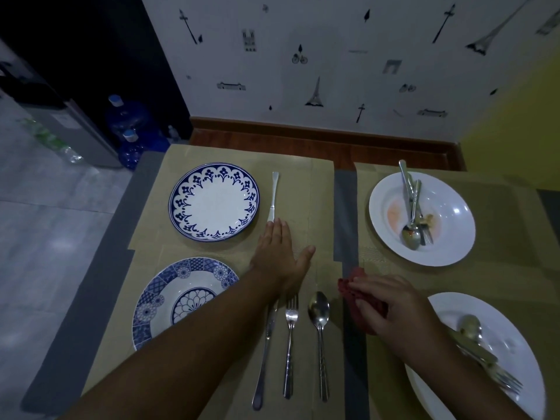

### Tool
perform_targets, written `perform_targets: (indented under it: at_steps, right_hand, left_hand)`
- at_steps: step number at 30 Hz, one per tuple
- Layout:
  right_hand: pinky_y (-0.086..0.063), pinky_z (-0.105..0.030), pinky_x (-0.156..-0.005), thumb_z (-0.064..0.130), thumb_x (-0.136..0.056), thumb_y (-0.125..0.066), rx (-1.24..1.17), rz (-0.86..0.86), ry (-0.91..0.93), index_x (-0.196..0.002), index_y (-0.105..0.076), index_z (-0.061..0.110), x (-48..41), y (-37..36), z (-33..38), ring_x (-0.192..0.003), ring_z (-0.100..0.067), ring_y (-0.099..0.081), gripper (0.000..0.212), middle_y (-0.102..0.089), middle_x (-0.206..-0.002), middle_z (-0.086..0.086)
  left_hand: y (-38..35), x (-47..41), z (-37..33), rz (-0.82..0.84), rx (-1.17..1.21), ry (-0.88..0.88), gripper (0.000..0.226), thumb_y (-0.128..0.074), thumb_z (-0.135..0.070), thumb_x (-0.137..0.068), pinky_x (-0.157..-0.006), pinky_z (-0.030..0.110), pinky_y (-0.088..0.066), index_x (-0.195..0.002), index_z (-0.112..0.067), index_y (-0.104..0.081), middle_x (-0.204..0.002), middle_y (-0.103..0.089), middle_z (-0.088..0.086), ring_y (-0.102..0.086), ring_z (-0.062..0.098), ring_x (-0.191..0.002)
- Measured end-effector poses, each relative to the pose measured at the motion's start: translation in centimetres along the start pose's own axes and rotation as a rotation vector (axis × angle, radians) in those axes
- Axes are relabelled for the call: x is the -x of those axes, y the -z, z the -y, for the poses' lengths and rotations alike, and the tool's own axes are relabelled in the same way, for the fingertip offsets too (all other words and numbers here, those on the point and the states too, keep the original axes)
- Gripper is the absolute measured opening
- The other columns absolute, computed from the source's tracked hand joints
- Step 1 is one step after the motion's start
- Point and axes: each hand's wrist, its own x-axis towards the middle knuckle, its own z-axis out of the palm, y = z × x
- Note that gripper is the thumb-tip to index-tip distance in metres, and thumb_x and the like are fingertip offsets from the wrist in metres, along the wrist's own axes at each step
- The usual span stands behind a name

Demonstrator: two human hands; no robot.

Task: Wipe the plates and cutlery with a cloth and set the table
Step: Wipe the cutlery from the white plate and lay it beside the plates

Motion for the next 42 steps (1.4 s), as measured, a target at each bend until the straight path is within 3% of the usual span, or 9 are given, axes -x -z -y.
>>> perform_targets:
  at_steps: [6,11,19,24,28,31,33,38,42]
  right_hand:
    - [-0.038,-0.016,-0.086,0.012,-0.076,-0.079,0.023,0.031,-0.014,-0.112,-0.071,0.03,0.0,-0.2,-0.1,-0.103,-0.003,-0.055,0.041,-0.063,-0.109,0.024]
    - [-0.037,-0.015,-0.086,0.012,-0.076,-0.079,0.015,0.037,-0.018,-0.112,-0.071,0.032,0.1,-0.1,0.1,-0.104,-0.003,-0.055,0.042,-0.059,-0.107,0.031]
    - [-0.035,-0.013,-0.086,0.011,-0.077,-0.079,0.029,0.03,-0.008,-0.113,-0.069,0.035,-0.1,0.1,0.6,-0.106,0.011,-0.048,0.044,-0.05,-0.108,0.042]
    - [-0.034,-0.011,-0.086,0.012,-0.078,-0.077,0.026,0.014,-0.021,-0.114,-0.07,0.033,0.1,0.9,0.6,-0.106,0.013,-0.047,0.041,-0.053,-0.106,0.037]
    - [-0.035,-0.01,-0.088,0.007,-0.076,-0.079,0.06,-0.046,-0.035,-0.111,-0.072,0.028,1.3,2.6,-0.1,-0.099,0.005,-0.052,0.042,-0.062,-0.106,0.024]
    - [-0.034,-0.001,-0.089,0.006,-0.076,-0.078,0.076,-0.102,-0.057,-0.108,-0.075,0.022,2.9,4.4,-1.3,-0.1,0.005,-0.053,0.036,-0.064,-0.105,0.02]
    - [-0.035,-0.003,-0.091,0.009,-0.078,-0.075,0.07,-0.134,-0.096,-0.109,-0.074,0.023,4.4,5.8,-2.1,-0.102,0.006,-0.057,0.034,-0.067,-0.107,0.018]
    - [-0.034,0.003,-0.082,0.0,-0.078,-0.073,0.036,-0.193,-0.164,-0.104,-0.076,0.02,8.9,8.6,-4.6,-0.094,0.025,-0.05,0.033,-0.066,-0.096,0.023]
    - [-0.038,0.0,-0.079,0.008,-0.081,-0.072,0.077,-0.192,-0.264,-0.108,-0.074,0.024,12.7,9.7,-7.7,-0.095,0.014,-0.053,0.031,-0.07,-0.097,0.017]
  left_hand:
    - [0.5,-0.9,0.5,-0.011,-0.039,-0.007,0.092,-0.015,-0.071,-0.096,-0.126,0.046,-0.003,-0.158,-0.009,0.01,-0.167,0.013,0.011,0.016,0.026,-0.153]
    - [0.4,-1.4,0.9,-0.026,-0.048,-0.024,0.092,-0.015,-0.072,-0.095,-0.126,0.047,-0.003,-0.158,-0.009,0.009,-0.168,0.012,0.011,0.016,0.026,-0.154]
    - [0.4,-1.2,1.3,-0.047,-0.041,-0.036,0.092,-0.018,-0.071,-0.096,-0.126,0.045,-0.003,-0.159,-0.008,0.006,-0.168,0.009,0.012,0.013,0.025,-0.154]
    - [0.4,-0.4,0.7,-0.051,-0.034,-0.068,0.092,-0.019,-0.07,-0.096,-0.126,0.042,0.0,-0.159,-0.007,0.006,-0.168,0.01,0.012,0.014,0.024,-0.154]
    - [0.0,1.2,-2.2,-0.024,-0.03,-0.14,0.089,-0.021,-0.068,-0.098,-0.125,0.041,0.001,-0.159,-0.008,0.005,-0.168,0.01,0.01,0.013,0.022,-0.154]
    - [-1.4,3.0,-5.4,-0.023,-0.044,-0.234,0.089,-0.018,-0.069,-0.097,-0.123,0.037,0.004,-0.16,-0.009,0.004,-0.168,0.009,0.009,0.013,0.021,-0.154]
    - [-2.6,4.6,-7.6,-0.015,-0.048,-0.294,0.09,-0.017,-0.07,-0.096,-0.122,0.035,0.006,-0.16,-0.01,0.004,-0.168,0.009,0.009,0.013,0.021,-0.154]
    - [-5.5,8.5,-13.0,0.05,-0.102,-0.405,0.089,-0.016,-0.071,-0.096,-0.125,0.04,0.005,-0.16,-0.013,0.005,-0.167,0.011,0.007,0.015,0.02,-0.154]
    - [-8.3,10.3,-16.2,0.104,-0.123,-0.443,0.088,-0.02,-0.071,-0.097,-0.125,0.04,0.006,-0.161,-0.016,0.005,-0.168,0.012,0.003,0.016,0.018,-0.153]
